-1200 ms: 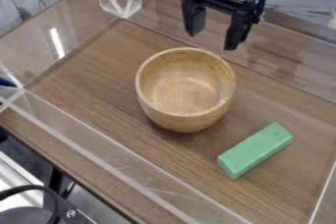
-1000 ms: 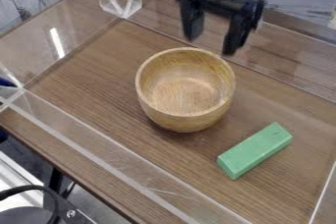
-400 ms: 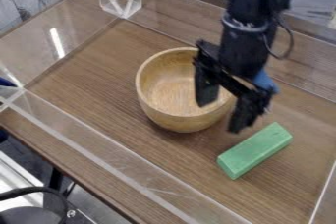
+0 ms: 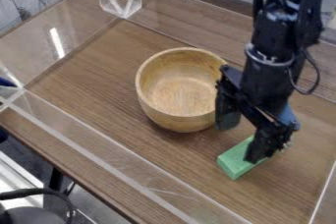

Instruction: Put the green block in the brown bowl

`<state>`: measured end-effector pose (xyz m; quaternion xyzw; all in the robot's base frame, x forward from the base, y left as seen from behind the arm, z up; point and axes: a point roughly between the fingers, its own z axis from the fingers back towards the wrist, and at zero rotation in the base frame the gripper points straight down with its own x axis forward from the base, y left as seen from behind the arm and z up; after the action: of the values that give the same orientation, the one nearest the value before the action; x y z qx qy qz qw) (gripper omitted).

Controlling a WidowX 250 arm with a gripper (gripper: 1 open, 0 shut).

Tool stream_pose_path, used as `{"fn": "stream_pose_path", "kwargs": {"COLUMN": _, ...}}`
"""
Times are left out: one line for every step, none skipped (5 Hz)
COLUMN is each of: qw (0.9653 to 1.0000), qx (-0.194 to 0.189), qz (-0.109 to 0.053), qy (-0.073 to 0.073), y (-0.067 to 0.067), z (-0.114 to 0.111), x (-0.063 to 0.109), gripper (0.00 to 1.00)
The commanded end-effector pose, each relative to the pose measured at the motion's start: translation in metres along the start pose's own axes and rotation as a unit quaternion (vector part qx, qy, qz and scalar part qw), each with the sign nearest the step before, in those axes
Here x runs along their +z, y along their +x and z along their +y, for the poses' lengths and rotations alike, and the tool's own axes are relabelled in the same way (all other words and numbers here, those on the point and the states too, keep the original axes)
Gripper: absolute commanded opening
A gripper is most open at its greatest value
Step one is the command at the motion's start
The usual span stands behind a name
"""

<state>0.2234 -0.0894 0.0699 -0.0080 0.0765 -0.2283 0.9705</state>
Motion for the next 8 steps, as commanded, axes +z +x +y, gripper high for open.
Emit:
{"fn": "stream_pose_path", "kwargs": {"qw": 0.9998, "qx": -0.009, "qz": -0.02, "qy": 0.001, "y": 0.006, "z": -0.002, "x": 0.0, "gripper": 1.0}}
{"fn": "stream_pose_path", "kwargs": {"qw": 0.9997, "qx": -0.015, "qz": -0.018, "qy": 0.0, "y": 0.006, "z": -0.002, "x": -0.011, "gripper": 1.0}}
{"fn": "stream_pose_path", "kwargs": {"qw": 0.9996, "qx": -0.02, "qz": -0.018, "qy": -0.004, "y": 0.006, "z": -0.001, "x": -0.023, "gripper": 1.0}}
{"fn": "stream_pose_path", "kwargs": {"qw": 0.9995, "qx": -0.022, "qz": -0.019, "qy": -0.007, "y": 0.007, "z": 0.001, "x": -0.032, "gripper": 1.0}}
{"fn": "stream_pose_path", "kwargs": {"qw": 0.9994, "qx": -0.025, "qz": -0.023, "qy": -0.009, "y": 0.007, "z": 0.003, "x": -0.037, "gripper": 1.0}}
{"fn": "stream_pose_path", "kwargs": {"qw": 0.9993, "qx": -0.026, "qz": -0.026, "qy": -0.009, "y": 0.008, "z": 0.006, "x": -0.041, "gripper": 1.0}}
{"fn": "stream_pose_path", "kwargs": {"qw": 0.9991, "qx": -0.028, "qz": -0.031, "qy": -0.008, "y": 0.009, "z": 0.009, "x": -0.042, "gripper": 1.0}}
{"fn": "stream_pose_path", "kwargs": {"qw": 0.9989, "qx": -0.029, "qz": -0.036, "qy": -0.009, "y": 0.009, "z": 0.012, "x": -0.043, "gripper": 1.0}}
